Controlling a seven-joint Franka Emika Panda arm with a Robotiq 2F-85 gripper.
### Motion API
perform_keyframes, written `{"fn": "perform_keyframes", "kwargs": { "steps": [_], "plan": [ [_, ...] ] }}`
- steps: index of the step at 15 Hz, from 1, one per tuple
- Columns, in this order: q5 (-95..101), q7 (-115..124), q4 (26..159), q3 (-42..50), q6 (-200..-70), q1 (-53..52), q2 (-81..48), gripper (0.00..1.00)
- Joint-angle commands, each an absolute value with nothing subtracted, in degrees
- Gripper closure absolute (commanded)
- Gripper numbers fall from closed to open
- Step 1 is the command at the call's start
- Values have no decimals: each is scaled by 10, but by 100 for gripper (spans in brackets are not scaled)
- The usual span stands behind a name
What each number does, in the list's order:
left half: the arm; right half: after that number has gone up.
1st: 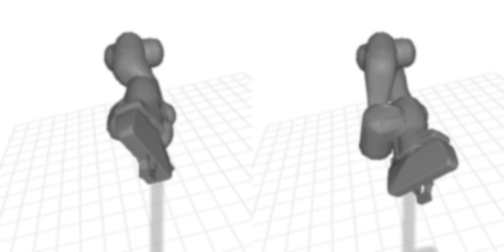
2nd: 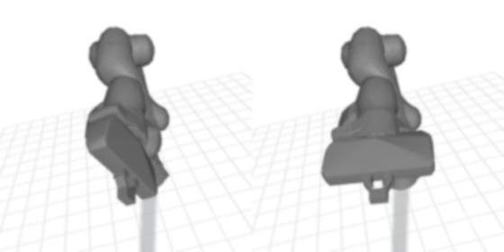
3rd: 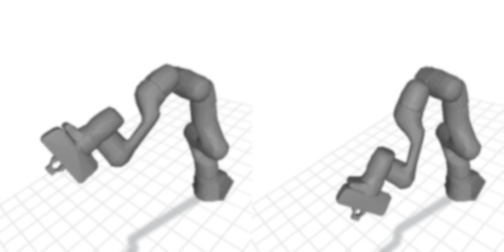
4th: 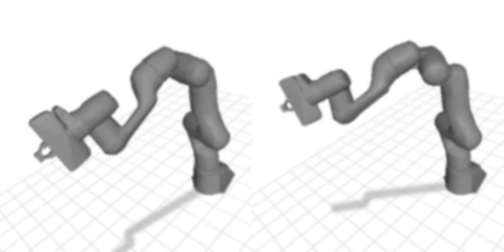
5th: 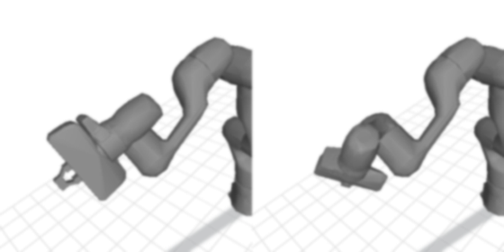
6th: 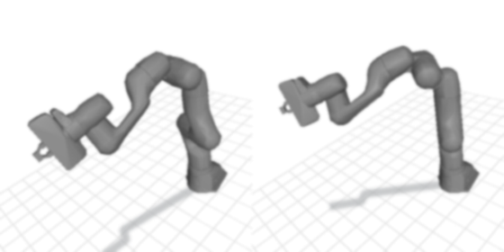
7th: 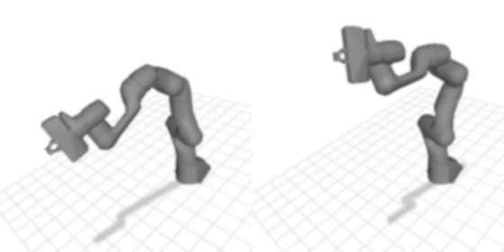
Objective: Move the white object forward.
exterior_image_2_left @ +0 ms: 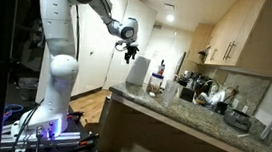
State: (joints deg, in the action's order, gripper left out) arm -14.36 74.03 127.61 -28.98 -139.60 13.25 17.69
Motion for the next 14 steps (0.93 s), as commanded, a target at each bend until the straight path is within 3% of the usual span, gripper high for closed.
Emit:
{"fn": "perform_keyframes", "kwargs": {
  "steps": [1,9,14],
  "plan": [
    [-82,839,1274,-221,-1417,94,172,0],
    [-58,916,1273,-93,-1428,76,162,0],
    [-14,954,1260,-99,-1384,78,150,0]
  ]
}}
